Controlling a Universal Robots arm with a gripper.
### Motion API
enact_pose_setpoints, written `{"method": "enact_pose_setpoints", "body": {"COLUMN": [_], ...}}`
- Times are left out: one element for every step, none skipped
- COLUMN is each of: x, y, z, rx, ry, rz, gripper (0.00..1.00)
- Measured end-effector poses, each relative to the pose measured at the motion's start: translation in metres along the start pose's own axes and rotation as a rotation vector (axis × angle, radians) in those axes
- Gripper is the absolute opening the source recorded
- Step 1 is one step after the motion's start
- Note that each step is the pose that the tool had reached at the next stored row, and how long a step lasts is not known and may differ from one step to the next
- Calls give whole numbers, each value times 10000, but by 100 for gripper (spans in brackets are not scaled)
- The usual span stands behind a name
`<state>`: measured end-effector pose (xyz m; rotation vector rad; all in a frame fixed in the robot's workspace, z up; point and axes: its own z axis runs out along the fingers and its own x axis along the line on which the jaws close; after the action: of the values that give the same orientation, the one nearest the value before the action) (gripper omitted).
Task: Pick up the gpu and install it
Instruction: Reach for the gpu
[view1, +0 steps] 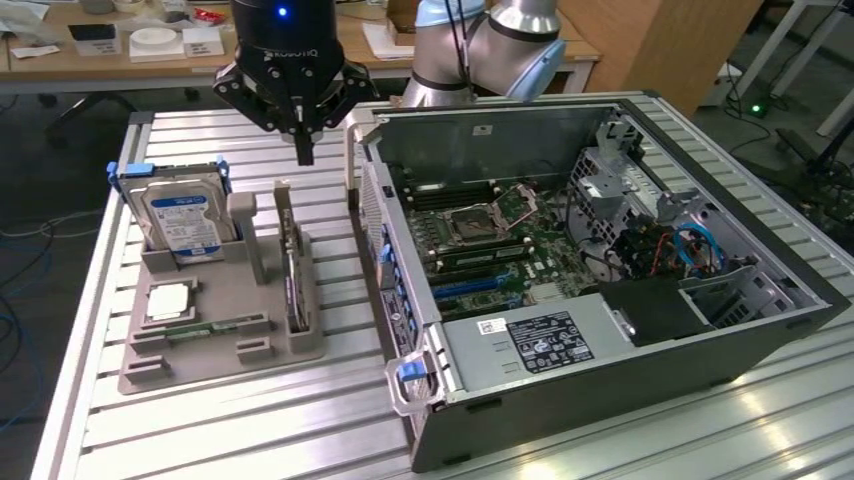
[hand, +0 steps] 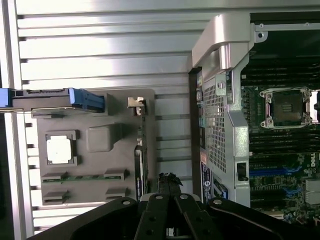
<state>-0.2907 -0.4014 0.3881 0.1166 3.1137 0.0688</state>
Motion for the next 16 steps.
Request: {"method": "enact_pose_setpoints", "body": {"x": [4, 9, 15, 21, 28, 34, 40, 47, 53, 59, 66, 73, 80, 88, 98, 107], "y": [-1, -1, -1, -2, -3, -3, -4, -5, -5, -6, -7, -7, -8, -8, -9, -10], "z": [0, 1, 1, 1, 1, 1, 1, 1, 2, 1, 1, 1, 1, 1, 1, 1], "rx": [0, 0, 0, 0, 0, -1, 0, 0, -1, -1, 0, 0, 0, 0, 0, 0], "ry": [-1, -1, 0, -1, -1, 0, -1, -1, -1, -1, -1, 0, 0, 0, -1, -1], "rz": [-1, 0, 0, 0, 0, -1, 0, 0, 0, 0, 0, -1, 0, 0, 0, 0], "gripper": [11, 11, 11, 11, 11, 11, 11, 11, 11, 11, 11, 11, 11, 11, 11, 11]}}
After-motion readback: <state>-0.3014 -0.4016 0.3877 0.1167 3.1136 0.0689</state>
